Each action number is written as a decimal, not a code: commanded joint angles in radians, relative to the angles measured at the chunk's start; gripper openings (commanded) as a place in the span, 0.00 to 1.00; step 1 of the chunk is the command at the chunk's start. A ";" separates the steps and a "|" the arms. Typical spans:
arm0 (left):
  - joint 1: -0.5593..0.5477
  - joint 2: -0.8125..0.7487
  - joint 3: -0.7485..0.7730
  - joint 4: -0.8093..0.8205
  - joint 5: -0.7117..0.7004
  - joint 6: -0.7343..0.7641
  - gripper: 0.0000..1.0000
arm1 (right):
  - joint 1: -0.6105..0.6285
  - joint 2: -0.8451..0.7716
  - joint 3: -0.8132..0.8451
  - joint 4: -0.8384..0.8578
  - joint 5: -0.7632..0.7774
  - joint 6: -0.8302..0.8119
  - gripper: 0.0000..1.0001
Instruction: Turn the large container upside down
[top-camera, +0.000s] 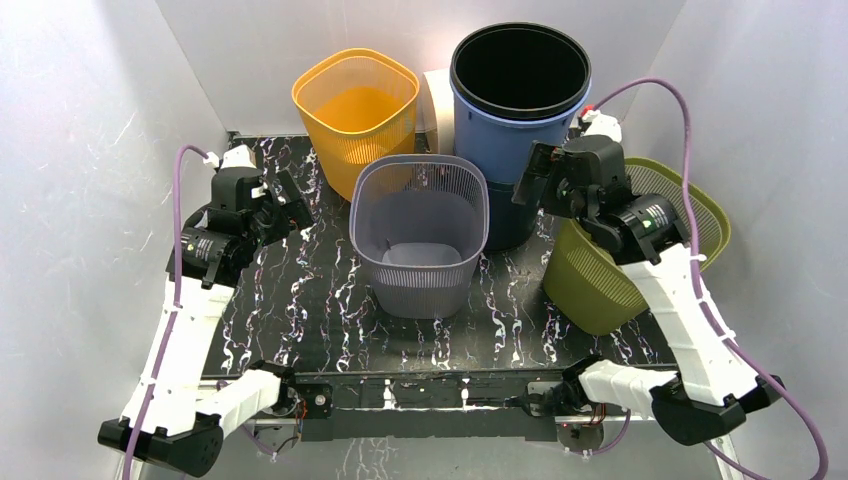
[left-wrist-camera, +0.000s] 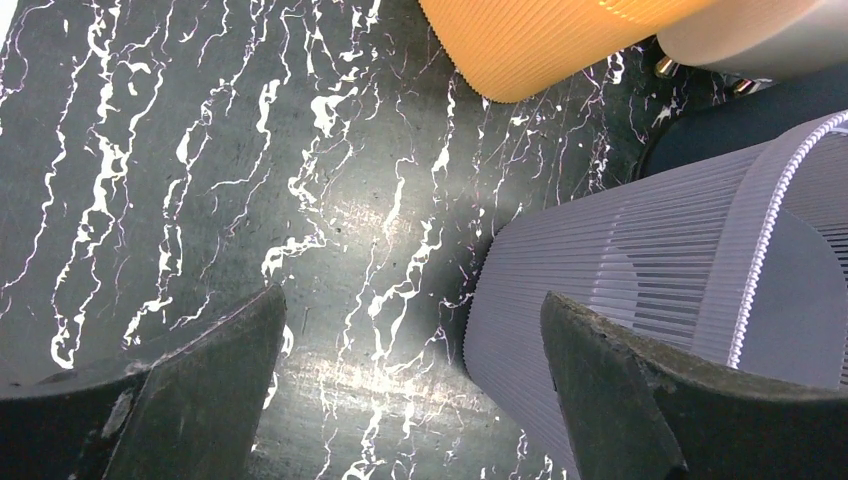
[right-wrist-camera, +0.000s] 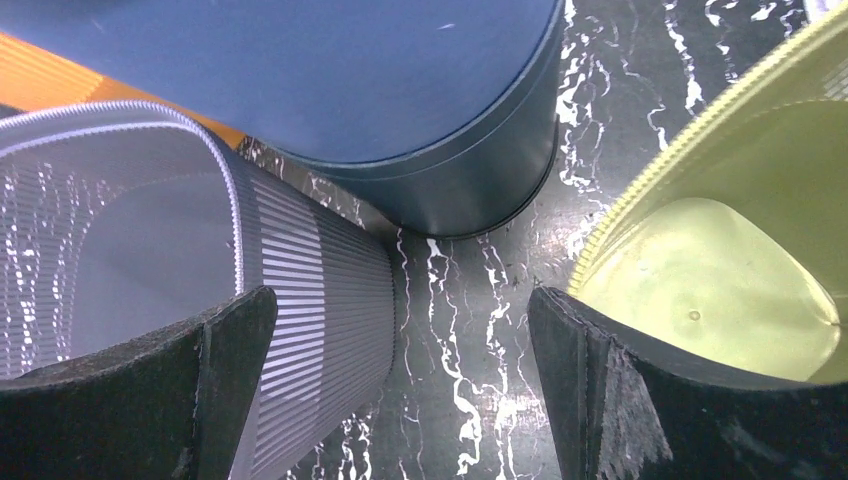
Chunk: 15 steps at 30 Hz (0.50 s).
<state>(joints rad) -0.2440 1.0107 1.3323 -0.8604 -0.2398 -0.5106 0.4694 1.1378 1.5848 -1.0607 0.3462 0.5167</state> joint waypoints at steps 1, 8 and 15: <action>0.005 0.005 0.002 -0.014 -0.045 -0.036 0.98 | 0.003 -0.018 -0.033 0.116 -0.112 -0.089 0.98; 0.005 0.031 0.092 -0.017 0.033 -0.019 0.98 | 0.003 -0.079 -0.092 0.211 -0.211 -0.169 0.98; 0.006 0.070 0.275 0.069 0.389 0.137 0.98 | 0.003 -0.107 -0.097 0.258 -0.172 -0.201 0.98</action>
<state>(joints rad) -0.2436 1.0550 1.4574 -0.8452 -0.0490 -0.4450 0.4694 1.0492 1.4754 -0.8909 0.1364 0.3447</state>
